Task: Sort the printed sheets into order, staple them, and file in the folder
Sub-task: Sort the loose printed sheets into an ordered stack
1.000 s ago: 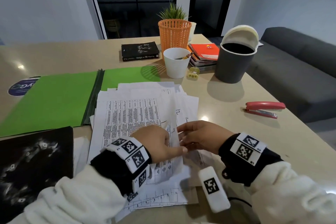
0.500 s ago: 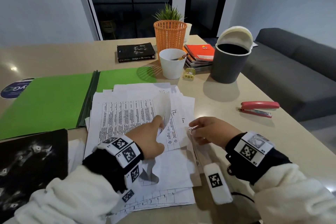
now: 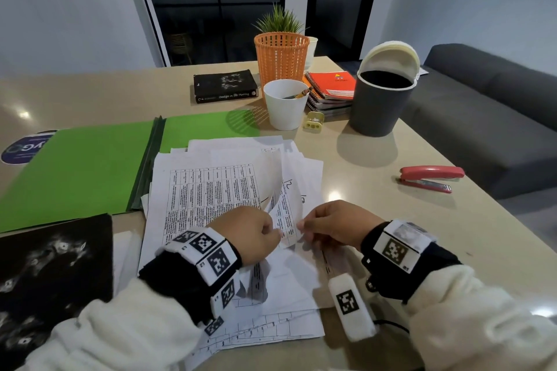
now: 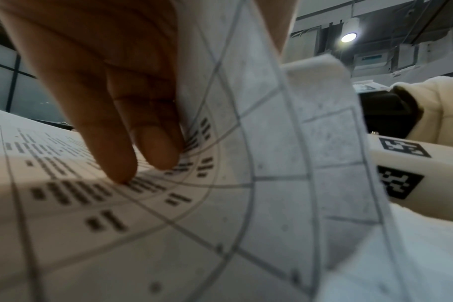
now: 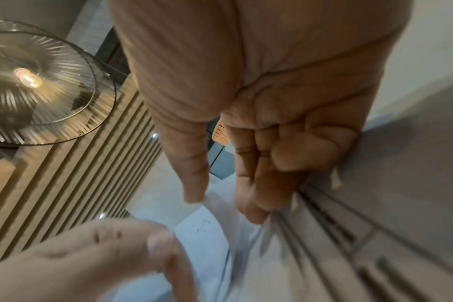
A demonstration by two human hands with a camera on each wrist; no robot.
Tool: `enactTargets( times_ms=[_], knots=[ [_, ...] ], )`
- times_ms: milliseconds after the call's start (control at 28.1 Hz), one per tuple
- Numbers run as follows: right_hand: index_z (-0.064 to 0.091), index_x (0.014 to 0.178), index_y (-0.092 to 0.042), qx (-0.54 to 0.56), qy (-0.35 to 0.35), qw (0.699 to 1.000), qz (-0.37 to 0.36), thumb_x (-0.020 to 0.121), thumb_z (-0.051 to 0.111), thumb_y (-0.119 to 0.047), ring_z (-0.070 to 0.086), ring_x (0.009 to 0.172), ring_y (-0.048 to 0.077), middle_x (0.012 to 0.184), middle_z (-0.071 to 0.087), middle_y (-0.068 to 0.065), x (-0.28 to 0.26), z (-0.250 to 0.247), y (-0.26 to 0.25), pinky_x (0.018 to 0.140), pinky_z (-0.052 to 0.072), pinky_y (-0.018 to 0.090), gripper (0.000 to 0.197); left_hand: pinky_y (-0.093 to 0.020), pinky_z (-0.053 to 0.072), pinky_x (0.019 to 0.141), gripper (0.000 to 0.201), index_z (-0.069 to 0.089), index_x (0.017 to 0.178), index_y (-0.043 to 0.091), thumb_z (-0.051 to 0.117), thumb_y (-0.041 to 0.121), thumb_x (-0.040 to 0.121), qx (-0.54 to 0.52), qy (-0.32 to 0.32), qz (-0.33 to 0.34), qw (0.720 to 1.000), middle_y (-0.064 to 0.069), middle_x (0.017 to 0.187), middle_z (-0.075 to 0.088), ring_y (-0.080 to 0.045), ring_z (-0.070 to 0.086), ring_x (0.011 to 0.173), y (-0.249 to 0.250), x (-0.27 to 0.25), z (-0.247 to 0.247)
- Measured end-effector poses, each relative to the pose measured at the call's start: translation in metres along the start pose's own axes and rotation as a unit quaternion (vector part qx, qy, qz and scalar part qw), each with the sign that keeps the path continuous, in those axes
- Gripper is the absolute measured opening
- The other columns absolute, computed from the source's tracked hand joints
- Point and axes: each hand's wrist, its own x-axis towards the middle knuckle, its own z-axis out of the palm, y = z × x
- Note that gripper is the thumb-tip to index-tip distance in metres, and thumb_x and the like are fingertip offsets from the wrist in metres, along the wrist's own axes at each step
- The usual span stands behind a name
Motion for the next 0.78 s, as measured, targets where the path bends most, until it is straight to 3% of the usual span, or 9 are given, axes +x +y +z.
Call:
enactTargets(
  times_ms=[71,178,249,356,428,534,606,713,784],
  knots=[
    [0.065,0.061,-0.022,-0.037,0.007,0.999,0.0,0.082,0.068,-0.036,0.06,0.058,0.009,0.073,0.074,-0.003,-0.001,0.004,-0.001,0.066,0.05,0.025,0.026,-0.025,0.035,0.055,0.043,0.051,0.064,0.018,0.044,0.05,0.092,-0.001,0.008,-0.012,1.0,0.004,0.063,0.048,-0.013,0.047,0.059,0.002,-0.001,-0.001],
    [0.062,0.065,-0.022,-0.051,0.014,0.998,-0.017,0.083,0.068,-0.022,0.057,0.058,0.005,0.065,0.065,-0.01,0.0,0.007,-0.003,0.065,0.049,0.02,0.019,-0.026,0.036,0.057,0.049,0.054,0.065,0.017,0.042,0.057,0.09,-0.002,0.009,-0.019,1.0,0.004,0.061,0.046,-0.014,0.047,0.059,0.005,-0.002,-0.001],
    [0.06,0.073,-0.022,-0.024,0.01,0.999,-0.025,0.083,0.067,-0.015,0.061,0.066,0.011,0.072,0.068,-0.004,0.002,0.01,-0.007,0.074,0.052,0.026,0.014,-0.025,0.037,0.058,0.049,0.061,0.071,0.018,0.044,0.061,0.087,-0.003,0.013,-0.021,1.0,0.005,0.065,0.051,-0.013,0.051,0.064,0.005,-0.003,-0.001],
    [0.057,0.095,-0.012,0.118,-0.002,0.993,-0.027,0.089,0.062,-0.013,0.065,0.072,0.022,0.076,0.066,0.006,0.001,0.014,-0.011,0.068,0.056,0.028,0.008,-0.023,0.037,0.056,0.04,0.063,0.075,0.022,0.052,0.06,0.083,-0.019,0.018,-0.028,0.999,0.008,0.067,0.053,-0.008,0.052,0.065,0.004,-0.004,-0.001],
    [0.056,0.109,-0.007,0.163,-0.012,0.986,-0.025,0.091,0.06,-0.021,0.066,0.077,0.027,0.077,0.063,0.01,0.001,0.014,-0.012,0.073,0.056,0.031,0.023,-0.023,0.038,0.058,0.036,0.061,0.075,0.024,0.055,0.059,0.082,-0.028,0.016,-0.033,0.999,0.01,0.07,0.053,-0.007,0.051,0.067,0.004,-0.004,-0.001],
    [0.06,0.091,-0.009,0.112,0.008,0.993,-0.028,0.087,0.065,-0.028,0.067,0.074,0.026,0.074,0.064,0.011,0.0,0.013,-0.013,0.077,0.056,0.034,0.02,-0.023,0.037,0.057,0.036,0.057,0.071,0.024,0.057,0.058,0.081,-0.024,0.016,-0.037,0.999,0.01,0.068,0.052,-0.006,0.051,0.066,0.004,-0.004,-0.002],
    [0.062,0.079,-0.009,0.05,0.031,0.998,-0.022,0.073,0.072,-0.034,0.07,0.082,0.031,0.083,0.071,0.015,0.003,0.012,-0.01,0.085,0.055,0.044,0.028,-0.023,0.037,0.055,0.039,0.056,0.068,0.022,0.056,0.059,0.081,-0.018,0.018,-0.035,0.999,0.008,0.065,0.051,-0.007,0.049,0.062,0.005,-0.004,-0.003],
    [0.068,0.091,-0.01,0.014,0.011,1.0,-0.025,0.069,0.067,-0.028,0.068,0.093,0.032,0.096,0.072,0.012,0.007,0.013,-0.007,0.09,0.053,0.047,0.028,-0.024,0.032,0.05,0.048,0.049,0.06,0.018,0.052,0.06,0.083,-0.014,0.031,-0.027,0.999,0.005,0.057,0.045,-0.01,0.043,0.053,0.007,-0.005,-0.004],
    [0.07,0.088,-0.014,0.015,0.002,0.999,-0.038,0.064,0.063,-0.026,0.068,0.092,0.03,0.092,0.073,0.009,0.007,0.012,-0.009,0.089,0.053,0.045,0.028,-0.027,0.027,0.048,0.054,0.041,0.053,0.015,0.047,0.057,0.088,-0.018,0.054,-0.018,0.998,0.002,0.051,0.038,-0.013,0.037,0.048,0.006,-0.005,-0.005]
  ],
)
